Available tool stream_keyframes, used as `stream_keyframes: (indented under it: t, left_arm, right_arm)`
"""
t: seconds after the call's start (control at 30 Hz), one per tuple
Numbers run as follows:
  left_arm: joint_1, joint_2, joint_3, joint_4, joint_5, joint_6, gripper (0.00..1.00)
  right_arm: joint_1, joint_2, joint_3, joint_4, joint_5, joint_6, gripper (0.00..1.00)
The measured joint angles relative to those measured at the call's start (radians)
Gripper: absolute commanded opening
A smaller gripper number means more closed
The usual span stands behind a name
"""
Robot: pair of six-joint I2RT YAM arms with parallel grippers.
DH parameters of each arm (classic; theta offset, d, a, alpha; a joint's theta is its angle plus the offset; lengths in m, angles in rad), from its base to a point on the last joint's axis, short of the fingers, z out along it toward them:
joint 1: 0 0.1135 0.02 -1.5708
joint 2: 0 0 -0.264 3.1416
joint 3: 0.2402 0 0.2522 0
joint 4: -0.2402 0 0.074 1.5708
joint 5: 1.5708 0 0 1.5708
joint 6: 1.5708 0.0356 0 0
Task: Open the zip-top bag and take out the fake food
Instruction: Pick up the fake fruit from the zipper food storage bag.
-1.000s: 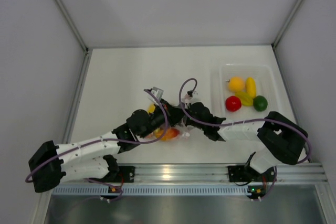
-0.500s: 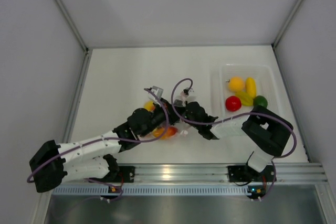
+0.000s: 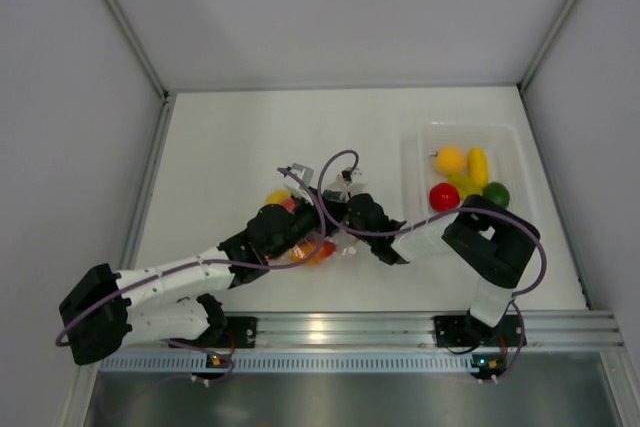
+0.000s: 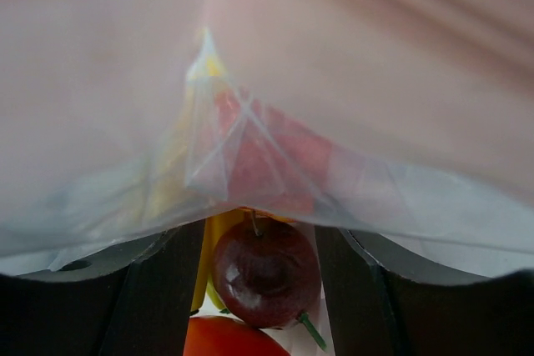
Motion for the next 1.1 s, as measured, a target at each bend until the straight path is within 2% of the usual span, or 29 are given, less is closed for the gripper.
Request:
stream_keyframes:
  t: [0.07,0.13,0.37,0.47,0.83,1.1]
  left_arm:
    - [0.0,0.002,0.0,0.0,0.0,0.005,0.0]
    - [0.0,0.002,0.0,0.0,0.002,0.012,0.0]
    - [0.008,0.007,0.0,-0.007,-0.014,0.03,0.0]
    - [0.017,0.008,0.0,-0.007,-0.024,0.041,0.0]
    - [0.011,0.001,-0.026,-0.011,-0.034,0.047,0.0]
    - [0.004,-0.012,-0.046,-0.004,-0.037,0.048,0.0]
  right_arm:
    - [0.0,0.006,0.0,0.015,-0.019,0.005,0.55]
    - [0.0,0.014,0.0,0.036,-0.041,0.01,0.5]
    - [0.0,0.054,0.031,0.065,-0.089,0.038,0.52]
    - [0.0,0.067,0.058,0.05,-0.097,0.037,0.5]
    - [0.012,0.023,0.064,-0.164,-0.208,-0.056,0.5]
    - [0.027,0.019,0.066,-0.187,-0.266,-0.098,0.54]
